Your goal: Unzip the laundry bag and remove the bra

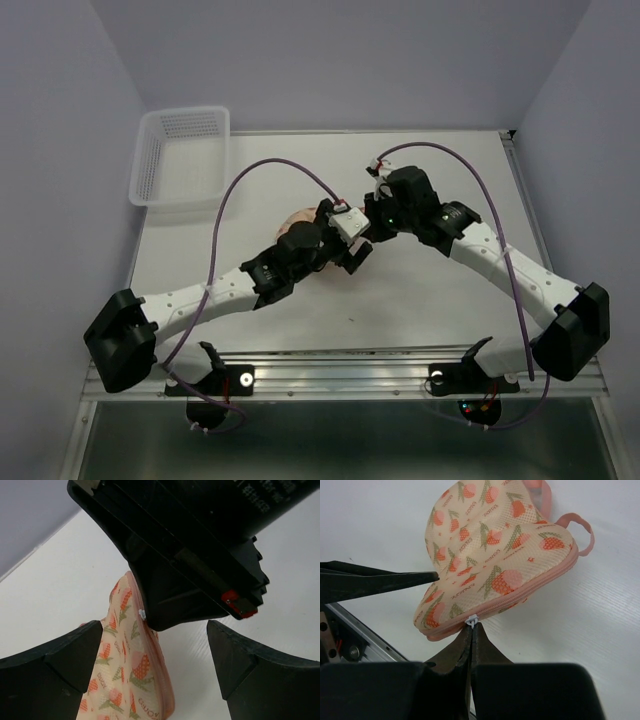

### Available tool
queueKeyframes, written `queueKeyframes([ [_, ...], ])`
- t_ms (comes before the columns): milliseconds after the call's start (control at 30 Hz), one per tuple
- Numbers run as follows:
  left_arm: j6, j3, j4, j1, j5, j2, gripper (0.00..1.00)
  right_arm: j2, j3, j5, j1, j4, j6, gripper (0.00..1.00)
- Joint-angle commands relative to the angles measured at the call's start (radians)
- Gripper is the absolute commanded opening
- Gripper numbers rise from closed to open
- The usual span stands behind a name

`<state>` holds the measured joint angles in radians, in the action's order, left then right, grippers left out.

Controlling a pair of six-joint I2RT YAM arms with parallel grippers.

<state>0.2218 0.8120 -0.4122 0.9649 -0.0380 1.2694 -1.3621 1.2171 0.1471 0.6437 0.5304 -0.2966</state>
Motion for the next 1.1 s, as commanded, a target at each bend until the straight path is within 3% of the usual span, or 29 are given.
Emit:
queueKeyframes([
  [0, -0.047, 0.052, -0.073, 0.024, -0.144, 0.027, 0.97, -0.005, 0.062, 0.003, 0.020, -0.056, -0.016, 0.01],
  [67, -0.041, 0.062, -0.071, 0.024, -0.171, 0.060, 0.86, -0.005, 0.062, 0.002, 0.030, -0.056, -0.016, 0.01],
  [200, -0.021, 0.065, -0.057, 0.028, -0.175, 0.084, 0.49, 0.009, 0.058, -0.007, 0.030, -0.058, -0.015, 0.01],
  [267, -0.015, 0.059, -0.050, 0.028, -0.184, 0.088, 0.40, 0.018, 0.055, -0.011, 0.030, -0.056, -0.015, 0.01],
  [300, -0.007, 0.055, -0.043, 0.028, -0.189, 0.088, 0.29, 0.021, 0.050, -0.015, 0.030, -0.056, -0.015, 0.01],
  [400, 0.004, 0.027, -0.037, 0.028, -0.188, 0.071, 0.19, 0.027, 0.045, -0.018, 0.030, -0.055, -0.015, 0.01],
  [500, 0.011, 0.004, -0.024, 0.026, -0.192, 0.052, 0.00, 0.032, 0.041, -0.041, 0.030, -0.053, -0.012, 0.01],
  [767, 0.045, -0.125, -0.011, 0.026, -0.189, -0.088, 0.00, 0.051, 0.028, -0.190, 0.030, -0.027, 0.033, 0.01],
  [1067, 0.099, -0.335, -0.013, 0.018, -0.224, -0.407, 0.00, 0.080, -0.001, -0.307, -0.006, -0.006, 0.085, 0.01],
])
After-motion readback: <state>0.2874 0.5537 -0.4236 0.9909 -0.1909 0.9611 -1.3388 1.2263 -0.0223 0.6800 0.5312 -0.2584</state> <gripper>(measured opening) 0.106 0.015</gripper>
